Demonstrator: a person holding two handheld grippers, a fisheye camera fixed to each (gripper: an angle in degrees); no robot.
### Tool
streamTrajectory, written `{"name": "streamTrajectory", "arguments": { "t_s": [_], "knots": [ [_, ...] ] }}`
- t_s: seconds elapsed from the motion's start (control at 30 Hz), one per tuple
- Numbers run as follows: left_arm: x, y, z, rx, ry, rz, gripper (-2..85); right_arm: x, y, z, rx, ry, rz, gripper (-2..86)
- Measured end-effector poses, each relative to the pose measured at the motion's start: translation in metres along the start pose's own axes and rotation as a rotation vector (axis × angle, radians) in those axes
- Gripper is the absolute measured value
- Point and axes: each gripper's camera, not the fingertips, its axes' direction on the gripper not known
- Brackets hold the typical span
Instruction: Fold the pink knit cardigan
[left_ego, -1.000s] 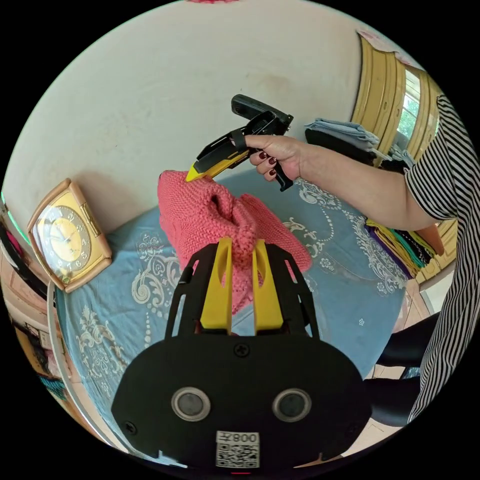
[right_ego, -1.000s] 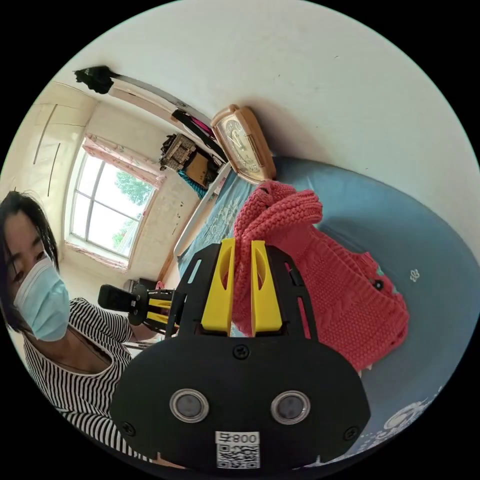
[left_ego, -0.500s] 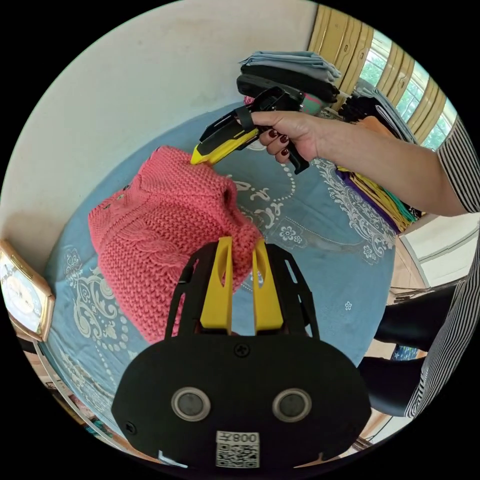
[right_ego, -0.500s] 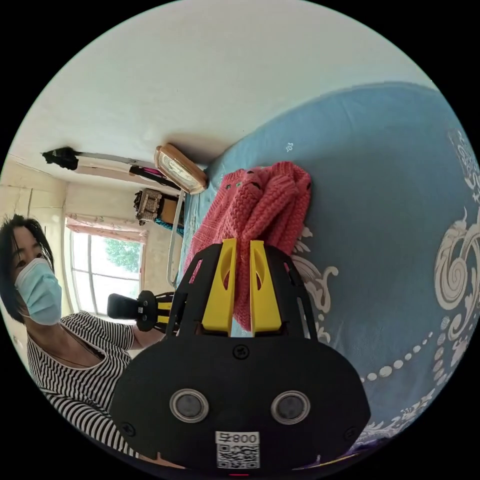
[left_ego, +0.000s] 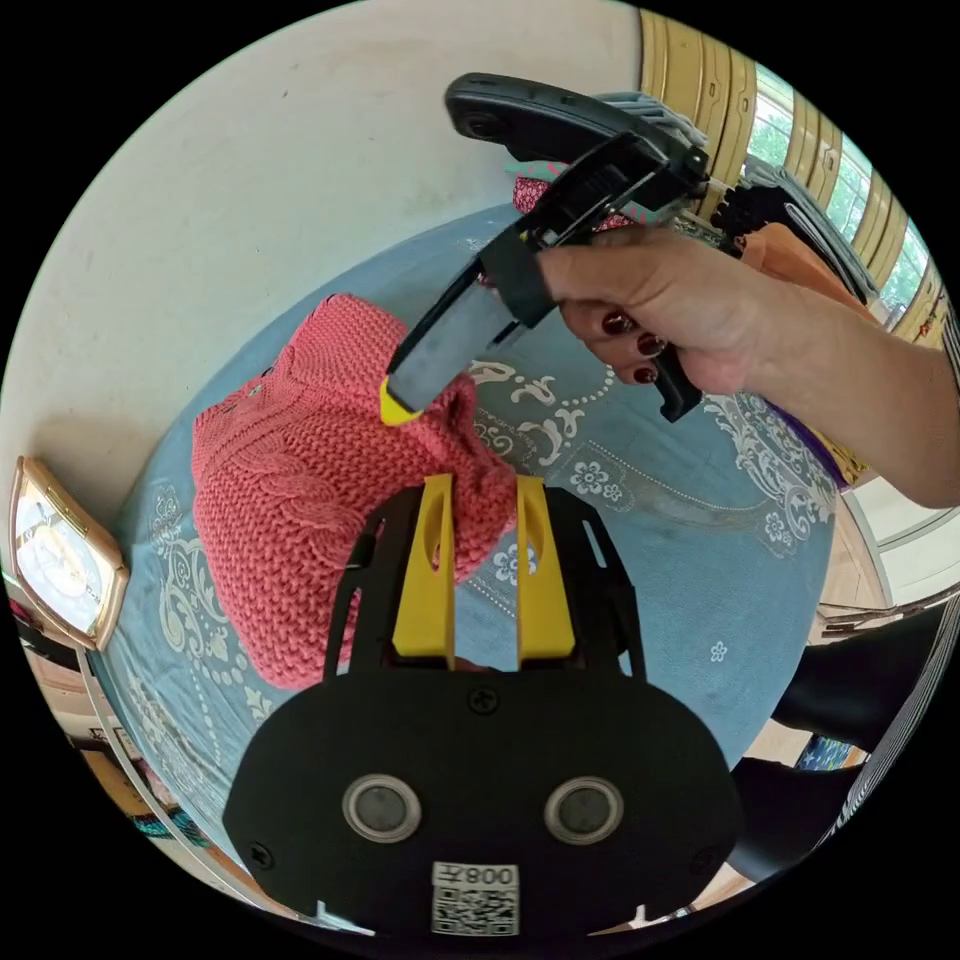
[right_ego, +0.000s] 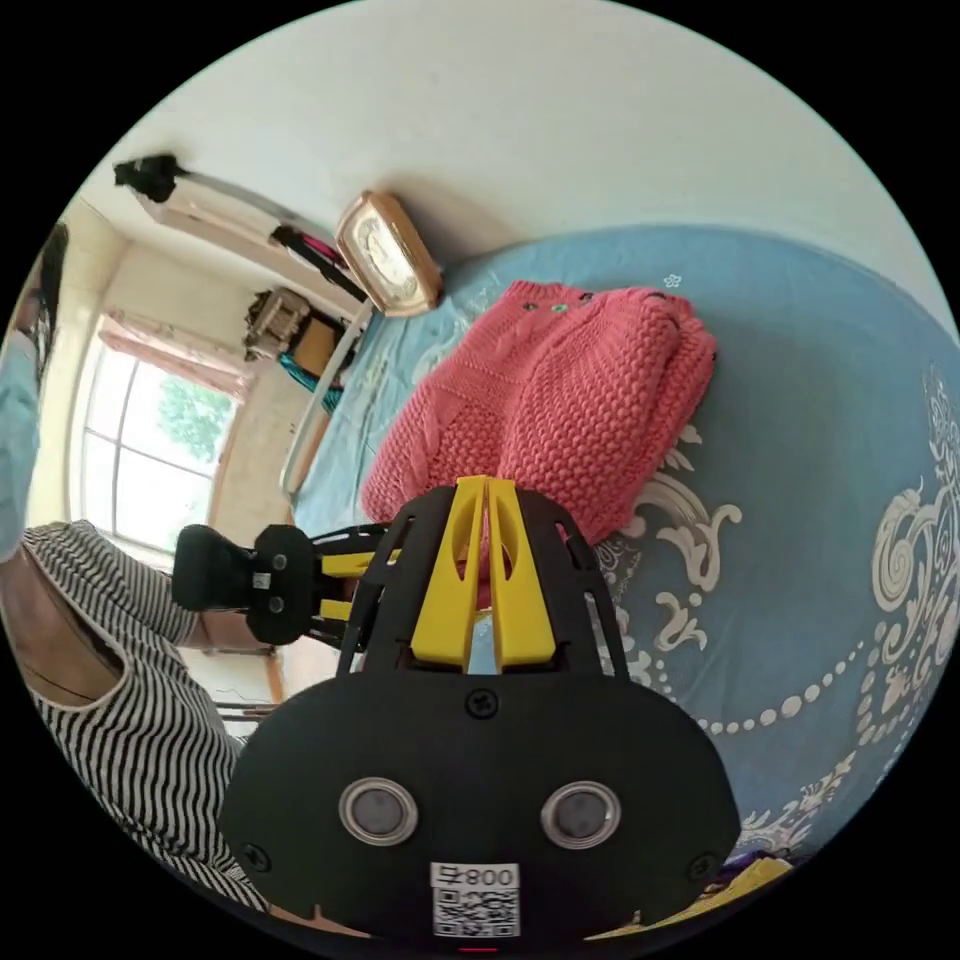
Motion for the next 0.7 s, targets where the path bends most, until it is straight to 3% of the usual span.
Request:
{"name": "streamTrajectory", "arguments": {
  "t_s": [0.17, 0.3, 0.57, 0.7],
  "knots": [
    [-0.021, 0.028, -0.027, 0.159, 0.107, -0.182, 8.3, -0.006, 0.01, 0.005, 0.041, -0.023, -0.006, 0.1],
    [-0.023, 0.037, 0.012, 0.066, 0.139, -0.217, 7.9, -0.019, 0.019, 0.017, 0.011, 0.027, -0.035, 0.1],
    [-0.024, 0.049, 0.027, 0.111, 0.136, -0.235, 7.7, -0.058, 0.037, 0.013, 0.059, 0.03, -0.082, 0.1],
    [-0.034, 0.057, 0.037, 0.114, 0.179, -0.236, 7.4, -0.071, 0.045, 0.057, -0.106, 0.012, -0.131, 0.0]
  ]
}}
